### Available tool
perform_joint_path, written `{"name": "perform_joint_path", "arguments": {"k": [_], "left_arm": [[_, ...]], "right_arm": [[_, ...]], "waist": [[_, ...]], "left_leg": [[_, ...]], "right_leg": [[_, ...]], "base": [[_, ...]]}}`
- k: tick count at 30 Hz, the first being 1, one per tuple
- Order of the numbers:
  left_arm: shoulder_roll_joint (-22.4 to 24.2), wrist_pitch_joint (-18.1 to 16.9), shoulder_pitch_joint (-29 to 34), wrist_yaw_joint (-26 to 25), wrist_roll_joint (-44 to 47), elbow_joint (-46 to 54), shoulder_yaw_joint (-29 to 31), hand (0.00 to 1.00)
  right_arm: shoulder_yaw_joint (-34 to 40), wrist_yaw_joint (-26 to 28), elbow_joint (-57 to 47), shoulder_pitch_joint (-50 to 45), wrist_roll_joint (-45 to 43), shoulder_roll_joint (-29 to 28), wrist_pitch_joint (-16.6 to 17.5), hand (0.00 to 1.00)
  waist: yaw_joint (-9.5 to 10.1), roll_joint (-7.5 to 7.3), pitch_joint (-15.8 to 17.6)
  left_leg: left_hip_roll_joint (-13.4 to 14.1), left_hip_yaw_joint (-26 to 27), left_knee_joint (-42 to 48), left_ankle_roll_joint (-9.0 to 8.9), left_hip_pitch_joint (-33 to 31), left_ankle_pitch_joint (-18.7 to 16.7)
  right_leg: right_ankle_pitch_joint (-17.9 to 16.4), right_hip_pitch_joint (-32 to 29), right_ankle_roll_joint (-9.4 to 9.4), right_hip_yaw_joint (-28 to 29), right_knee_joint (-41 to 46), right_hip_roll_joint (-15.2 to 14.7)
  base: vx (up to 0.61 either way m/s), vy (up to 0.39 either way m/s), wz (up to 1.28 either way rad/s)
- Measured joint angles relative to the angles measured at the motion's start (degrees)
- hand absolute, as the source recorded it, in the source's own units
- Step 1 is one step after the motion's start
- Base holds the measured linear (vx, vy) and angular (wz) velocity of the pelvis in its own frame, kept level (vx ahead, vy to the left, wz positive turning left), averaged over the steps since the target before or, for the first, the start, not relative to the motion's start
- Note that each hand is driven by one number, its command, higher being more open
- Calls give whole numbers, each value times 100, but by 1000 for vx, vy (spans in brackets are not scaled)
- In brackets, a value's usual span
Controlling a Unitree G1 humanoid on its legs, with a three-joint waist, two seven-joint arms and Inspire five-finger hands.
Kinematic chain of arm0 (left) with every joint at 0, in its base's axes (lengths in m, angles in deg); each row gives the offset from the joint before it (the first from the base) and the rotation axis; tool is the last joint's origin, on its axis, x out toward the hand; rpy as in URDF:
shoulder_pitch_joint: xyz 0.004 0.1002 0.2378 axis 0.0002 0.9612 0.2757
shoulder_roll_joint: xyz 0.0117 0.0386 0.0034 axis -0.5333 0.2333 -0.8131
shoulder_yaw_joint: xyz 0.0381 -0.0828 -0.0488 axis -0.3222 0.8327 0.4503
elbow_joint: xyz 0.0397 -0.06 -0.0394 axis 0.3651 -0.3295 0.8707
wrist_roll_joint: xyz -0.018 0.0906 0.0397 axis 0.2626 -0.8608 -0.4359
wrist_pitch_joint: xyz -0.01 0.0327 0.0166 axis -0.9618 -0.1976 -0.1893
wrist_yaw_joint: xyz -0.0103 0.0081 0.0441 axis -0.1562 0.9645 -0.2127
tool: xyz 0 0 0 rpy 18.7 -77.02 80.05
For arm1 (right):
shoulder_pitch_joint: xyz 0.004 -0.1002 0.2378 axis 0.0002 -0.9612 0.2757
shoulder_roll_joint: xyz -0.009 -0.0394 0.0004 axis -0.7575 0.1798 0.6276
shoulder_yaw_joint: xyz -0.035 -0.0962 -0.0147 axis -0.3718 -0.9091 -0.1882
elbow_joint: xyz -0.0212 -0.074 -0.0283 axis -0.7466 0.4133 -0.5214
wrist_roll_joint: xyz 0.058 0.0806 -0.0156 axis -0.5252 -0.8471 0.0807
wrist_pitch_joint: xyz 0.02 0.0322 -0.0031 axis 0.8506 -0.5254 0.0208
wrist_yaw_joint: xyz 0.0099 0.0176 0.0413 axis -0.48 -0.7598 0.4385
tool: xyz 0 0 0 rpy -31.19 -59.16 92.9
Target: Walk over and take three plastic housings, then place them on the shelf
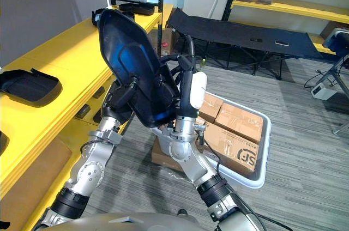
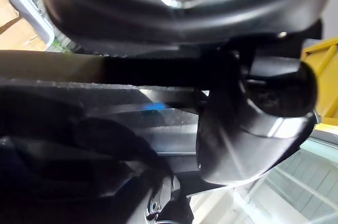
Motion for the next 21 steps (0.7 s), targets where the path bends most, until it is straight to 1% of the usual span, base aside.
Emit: {"name": "perform_joint_path", "arguments": {"k": [3,5,6,8,9,11,12,13,14,17,19,20,21], "left_arm": [[2,-237,0,-15,-32,-131,-37,0],[2,-297,1,-114,-89,-150,-68,0],[4,-339,3,-223,-125,-150,-71,0],[55,-403,4,-594,-481,-146,-65,0],[78,-405,5,-688,-580,-146,-54,0],[118,-407,33,-1180,-1295,-145,5,0],[119,-407,37,-1235,-1376,-145,28,0],[138,-440,65,-1436,-1659,-142,86,0],[257,-551,173,-1693,-2001,-78,171,0],[553,-766,419,-2254,-2722,178,410,0],[736,-999,459,-2947,-3586,366,786,0],[752,-1024,459,-3154,-3829,425,888,0],[775,-1052,458,-3523,-4313,565,1065,0]], "right_arm": [[-76,23,-34,11,-5,0,52,100],[-103,62,-34,15,-15,0,80,100],[-124,123,-34,33,-12,4,142,100],[-155,240,-35,74,-38,-9,163,100],[-163,285,-35,74,-44,-20,164,100],[-152,527,-37,75,-205,-98,161,100],[-153,564,-42,75,-251,-105,162,100],[-140,684,-46,75,-289,-152,156,100],[-137,824,-81,75,-343,-204,152,100],[-109,1096,-184,64,-539,-235,147,100],[-55,1309,-300,-25,-777,-237,138,100],[-38,1366,-308,-38,-855,-243,138,100],[-18,1459,-349,-80,-1050,-240,126,100]], "waist": [[0,1,-6],[5,1,-7],[4,2,-7],[10,2,-7],[13,2,-7],[25,2,-7],[27,2,-7],[32,2,-7],[28,2,-7],[51,1,-6],[110,-3,-4],[122,-4,-3],[147,-10,1]], "left_leg": [[0,-5,0,0,0,0],[0,-8,1,0,0,0],[0,-10,2,0,0,0],[0,-17,2,0,2,0],[0,-20,2,0,2,0],[0,-30,2,1,1,0],[1,-32,2,1,1,0],[1,-38,2,1,1,0],[3,-39,1,2,1,-1],[4,-67,1,4,-3,-2],[9,-116,5,2,5,-4],[10,-121,8,0,5,-6],[10,-121,11,-2,4,-8]], "right_leg": [[1,2,1,-1,0,0],[1,4,2,-2,0,0],[1,5,2,-4,0,0],[2,10,3,-8,0,1],[2,12,3,-10,0,1],[3,17,4,-17,0,3],[3,18,4,-18,0,4],[3,25,4,-23,0,5],[3,36,4,-23,1,8],[7,63,11,-46,29,11],[6,105,11,-94,28,18],[5,109,11,-101,28,18],[3,109,10,-102,28,18]], "base": [[0,0,0],[0,0,0],[0,0,0],[0,0,0],[0,0,0],[0,0,0],[0,0,0],[0,0,0],[0,0,0],[0,0,5],[-3,1,10],[-18,9,4],[0,0,0]]}}
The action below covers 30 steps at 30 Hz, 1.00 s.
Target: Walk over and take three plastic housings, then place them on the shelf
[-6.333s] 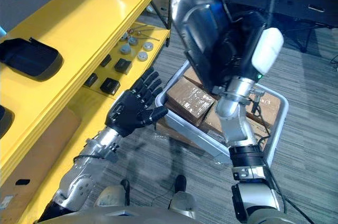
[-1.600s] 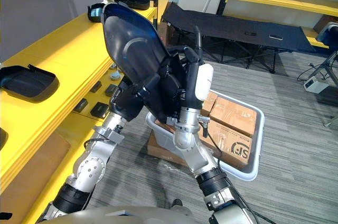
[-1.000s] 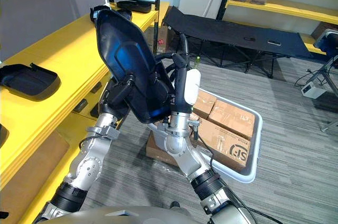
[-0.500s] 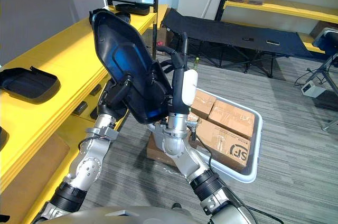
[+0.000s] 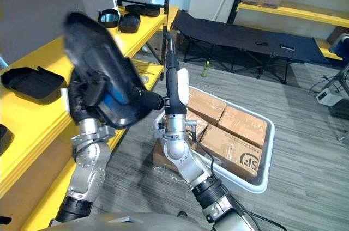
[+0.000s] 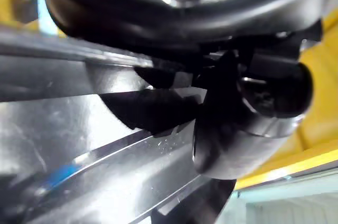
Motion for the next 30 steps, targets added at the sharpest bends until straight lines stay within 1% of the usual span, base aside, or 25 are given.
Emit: {"name": "perform_joint_path", "arguments": {"k": [1,2,3,5,6,8,9,10,11,12,13,15,21,23,27,30], "left_arm": [[-2,-22,-2,-177,-236,58,67,0],[-5,-26,-2,-523,-774,221,161,0],[-6,-26,-2,-638,-960,280,176,0],[-7,16,-16,-1033,-1582,452,205,0],[-8,46,-26,-1100,-1713,452,207,0],[-13,234,-45,-1302,-2101,451,226,0],[-10,372,-52,-1428,-2282,449,261,0],[-8,438,-52,-1473,-2328,449,291,0],[-6,576,-50,-1566,-2432,429,411,0],[-9,657,-50,-1610,-2475,421,484,0],[-6,716,-50,-1666,-2498,421,599,0],[-9,731,-50,-1725,-2498,423,717,0],[-14,727,-10,-1767,-2498,425,895,0],[-11,709,125,-1784,-2498,434,1044,0],[2,688,319,-1852,-2498,439,1271,0],[25,652,607,-1899,-2507,692,1420,0]], "right_arm": [[2,71,-42,-40,-128,0,-1,100],[-5,220,-179,-164,-350,-27,4,100],[-5,261,-194,-192,-391,-66,4,100],[32,363,-345,-303,-610,-250,9,100],[67,372,-372,-340,-621,-279,23,100],[247,407,-506,-467,-801,-298,37,100],[459,403,-543,-546,-865,-307,39,100],[584,396,-554,-591,-872,-306,39,100],[772,376,-560,-634,-1018,-298,39,100],[895,363,-560,-652,-1105,-282,38,100],[1041,328,-570,-695,-1174,-287,39,100],[1190,316,-583,-774,-1361,-289,40,100],[1428,462,-737,-979,-2006,-345,125,100],[1548,546,-852,-1091,-2339,-428,251,100],[1869,605,-939,-1214,-2664,-458,268,100],[2012,926,-999,-1349,-3045,-501,270,100]], "waist": [[19,-6,3],[51,-28,13],[58,-38,12],[46,-64,21],[42,-66,21],[11,-67,23],[-2,-64,24],[-4,-62,26],[-13,-53,33],[-21,-48,47],[-72,-47,64],[-138,-46,68],[-146,1,182],[-146,36,205],[-134,70,249],[-142,108,294]], "left_leg": [[0,1,1,-3,0,-5],[0,-14,1,-5,0,-18],[0,-15,1,-6,1,-18],[-1,-4,1,-11,1,-23],[-1,-2,0,-12,2,-23],[0,25,-4,-14,3,-26],[2,43,-9,-15,2,-28],[4,61,-11,-15,1,-30],[9,108,-11,-14,1,-37],[12,124,-11,-14,1,-38],[12,131,-11,-14,2,-38],[13,139,-14,-11,2,-43],[10,182,-22,6,5,-68],[10,181,-28,9,4,-71],[10,182,-28,11,3,-73],[10,177,-27,11,-4,-72]], "right_leg": [[-7,1,-6,-4,0,0],[-19,-5,-18,-33,-1,0],[-24,-6,-20,-36,-4,0],[-45,-11,-41,-34,-28,-3],[-52,-12,-46,-32,-28,-3],[-63,-32,-59,-11,-28,-3],[-63,-51,-59,6,-28,-2],[-62,-63,-59,22,-28,-1],[-58,-93,-58,72,-28,4],[-56,-109,-58,98,-27,5],[-38,-110,-31,108,-26,5],[-34,-110,-26,114,-20,7],[-21,-110,-10,152,0,4],[-21,-111,-10,152,-1,4],[-22,-109,-10,154,-1,4],[-23,-111,-10,146,-2,3]], "base": [[-55,19,7],[-50,15,7],[-51,18,6],[0,0,0],[0,0,0],[-7,14,-6],[-3,6,-10],[0,0,-15],[3,7,-16],[8,14,-15],[12,18,-7],[19,11,-1],[18,13,-3],[0,0,0],[0,0,0],[0,0,0]]}}
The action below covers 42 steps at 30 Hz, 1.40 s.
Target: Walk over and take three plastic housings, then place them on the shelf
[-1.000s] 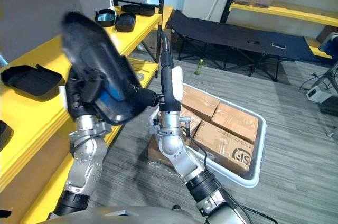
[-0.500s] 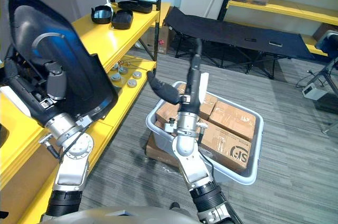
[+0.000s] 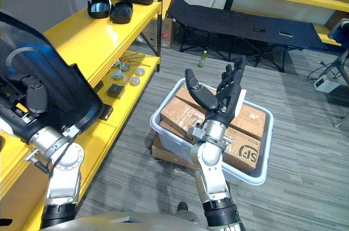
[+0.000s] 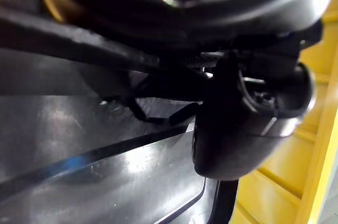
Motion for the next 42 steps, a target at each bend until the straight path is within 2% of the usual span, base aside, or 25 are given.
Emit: {"name": "perform_joint_path", "arguments": {"k": [4,6,10,12,17,18,22,27,29,30,31,32,33,34,35,38,39,42], "left_arm": [[123,-113,108,-6,-34,397,133,0],[152,-291,120,31,-6,469,178,0],[174,-717,407,439,234,687,268,0],[190,-804,550,610,423,840,396,0],[183,-1148,750,895,719,1159,802,0],[185,-1239,784,975,749,1258,887,0],[214,-1543,1136,1274,1087,1610,1155,0],[436,-1615,1635,1632,1368,1750,1286,0],[458,-1628,1764,1888,1627,1751,1287,0],[460,-1630,1780,1917,1644,1751,1286,0],[461,-1653,1811,2122,1748,1751,1262,0],[439,-1682,1795,2405,1843,1751,1243,0],[426,-1721,1790,2556,1889,1751,1222,0],[421,-1828,1787,2836,2017,1751,1140,0],[408,-1923,1784,3048,2168,1752,1026,0],[363,-2071,1749,3400,2608,1753,983,0],[287,-2072,1684,3627,2833,1751,922,0],[-73,-2088,1469,4172,3105,1743,602,0]], "right_arm": [[48,391,0,-114,-102,-10,-9,100],[-1,651,1,-133,-332,-9,-25,100],[-18,1158,54,-140,-702,-10,-192,100],[-44,1349,129,-144,-753,-12,-316,100],[-329,1583,290,-92,-741,-9,-589,100],[-406,1617,332,-89,-730,-6,-670,100],[-582,1684,520,177,-679,6,-767,100],[-703,1933,677,385,-752,82,-862,100],[-796,2043,725,451,-753,109,-933,100],[-810,2052,724,459,-752,109,-934,100],[-833,2062,724,469,-740,110,-934,100],[-805,2004,725,467,-731,119,-958,100],[-791,1954,725,467,-709,129,-979,100],[-773,1816,739,463,-635,197,-1008,100],[-768,1713,784,466,-604,280,-1038,100],[-769,1612,797,465,-413,248,-1046,100],[-765,1597,794,423,-418,198,-1041,100],[-710,1363,752,151,-330,69,-1013,100]], "waist": [[41,29,23],[73,33,26],[166,31,28],[184,24,34],[407,-29,126],[499,-49,126],[693,-65,130],[926,-64,130],[968,-64,119],[968,-60,121],[906,-44,124],[838,-20,131],[790,4,137],[777,45,139],[869,49,134],[943,39,133],[912,42,135],[745,-10,141]], "left_leg": [[-1,-45,1,2,-21,6],[-8,-80,1,7,-31,13],[-37,-252,2,10,-131,54],[-43,-378,3,5,-172,82],[-53,-669,-33,-19,-220,151],[-62,-753,-95,-22,-218,196],[-80,-1031,-98,-51,-362,252],[-128,-1258,-18,-63,-401,257],[-163,-1308,131,8,-516,192],[-169,-1309,170,30,-565,179],[-205,-1281,391,167,-790,103],[-118,-945,650,390,-1029,15],[-1,-655,761,438,-1123,16],[77,-368,821,315,-1174,119],[-55,-405,714,188,-1106,226],[-343,-523,573,314,-1107,238],[-466,-664,562,337,-1143,222],[-636,-1170,482,396,-1109,286]], "right_leg": [[-2,7,-2,-45,0,-2],[-3,18,-1,-78,0,-7],[-6,27,0,-263,-1,-32],[-18,64,-3,-407,-1,-32],[-81,184,-27,-717,-31,-23],[-121,212,-37,-837,-31,-24],[-204,228,-51,-1122,-29,-16],[-233,352,-10,-1329,2,-28],[-315,465,1,-1516,10,-55],[-320,470,6,-1555,16,-61],[-389,493,10,-1794,82,-106],[-442,533,66,-2086,185,-199],[-471,561,110,-2232,273,-228],[-606,587,203,-2448,528,-326],[-681,573,254,-2482,736,-504],[-889,484,204,-2372,1118,-823],[-1011,413,56,-2153,1408,-940],[-1021,193,22,-1175,2330,-1053]], "base": [[-12,13,5],[-7,8,8],[-12,10,21],[-15,-3,31],[-37,-12,32],[-28,-11,36],[-21,-10,36],[24,12,24],[27,25,34],[12,20,61],[9,67,93],[14,85,120],[46,119,132],[71,145,105],[73,165,80],[38,187,48],[13,191,74],[36,135,94]]}}
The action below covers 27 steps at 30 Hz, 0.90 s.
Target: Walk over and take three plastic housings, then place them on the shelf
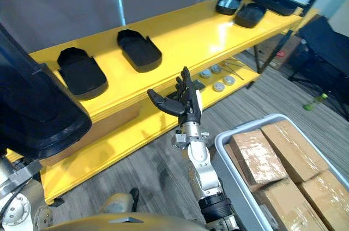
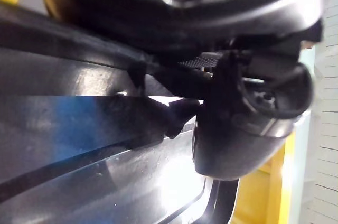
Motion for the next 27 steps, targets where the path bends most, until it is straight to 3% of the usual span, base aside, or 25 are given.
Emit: {"name": "perform_joint_path", "arguments": {"k": [2,4,5,8,10,12,15,18,20,21,22,23,24,25,26,27], "left_arm": [[-297,-20,-94,359,61,-16,-232,0],[-397,-60,-211,381,51,-157,-326,0],[-395,-59,-262,331,11,-256,-370,0],[-392,-10,-378,-153,-390,-595,-503,0],[-384,-10,-463,-332,-436,-639,-603,0],[-339,-7,-544,-413,-500,-709,-721,0],[-252,-15,-523,-456,-654,-701,-681,0],[-253,-25,-520,-411,-656,-636,-461,0],[-290,-16,-517,-250,-614,-625,-333,0],[-324,-16,-541,-108,-552,-599,-282,0],[-346,-12,-586,-2,-460,-590,-254,0],[-469,-10,-585,52,-414,-575,-212,0],[-561,-3,-600,58,-413,-573,-194,0],[-673,6,-634,35,-400,-572,-174,0],[-686,15,-691,7,-374,-578,-156,0],[-685,16,-739,-9,-363,-583,-153,0]], "right_arm": [[118,-169,-8,-185,247,-214,55,100],[177,-72,-37,-174,327,-223,373,100],[215,-27,-49,-131,326,-186,453,100],[336,162,-93,414,328,62,769,100],[364,190,-162,732,332,172,983,100],[408,160,-314,892,341,219,1223,100],[438,164,-699,952,288,189,1741,100],[384,460,-1030,1258,85,117,2084,100],[351,551,-1193,1220,86,16,2227,100],[338,597,-1246,1137,34,-9,2293,100],[292,647,-1239,1058,23,-29,2304,100],[220,749,-1120,1010,-120,-76,2284,100],[183,804,-1026,1018,-137,-98,2256,100],[126,891,-879,1064,-135,-149,2212,100],[85,1014,-743,1127,-129,-148,2106,100],[82,1057,-703,1151,-125,-139,2069,100]], "waist": [[-94,-51,0],[-112,-242,-14],[-116,-226,5],[-116,108,332],[-120,163,409],[-133,288,584],[-127,285,630],[-81,278,626],[-5,193,521],[10,170,391],[30,157,377],[17,51,302],[1,9,275],[6,-7,268],[9,15,274],[7,38,283]], "left_leg": [[-48,-256,-136,19,9,152],[-152,-249,-30,-31,-137,275],[-179,-178,84,-30,-209,274],[-83,113,373,-68,-386,239],[-34,211,562,-144,-638,180],[78,215,754,-214,-701,131],[138,320,1186,-151,-716,-165],[164,417,2036,-87,-841,-752],[51,531,2250,112,-796,-1023],[-49,567,2230,124,-727,-1156],[-130,434,2245,199,-691,-1216],[-210,288,2036,268,-596,-1189],[-249,206,1902,327,-536,-1144],[-297,80,1733,359,-442,-1099],[-292,-121,1506,325,-240,-1012],[-285,-226,1368,318,-127,-972]], "right_leg": [[-86,-262,-38,499,560,3],[-477,-251,-27,598,393,4],[-501,-231,10,608,321,15],[-747,-247,187,653,139,70],[-1068,-427,392,709,159,69],[-1219,-537,368,757,393,125],[-1532,-591,320,865,810,43],[-1761,-416,365,972,1021,-5],[-1773,-128,348,911,742,-107],[-1620,-70,-23,887,1048,-149],[-1126,-517,-515,1042,1958,-272],[-448,-986,-594,1209,2656,-401],[-306,-1173,-535,1315,2942,-406],[-501,-1368,-515,1359,3236,-318],[-872,-1455,-485,1372,3165,20],[-1022,-1457,-454,1406,2878,245]], "base": [[75,-8,80],[74,-109,24],[2,-72,1],[-114,-26,-31],[-181,-75,-30],[-218,-73,-19],[-117,4,-9],[20,115,-14],[206,185,3],[260,180,39],[347,268,60],[214,204,64],[218,105,58],[330,30,59],[326,20,63],[379,-15,92]]}}
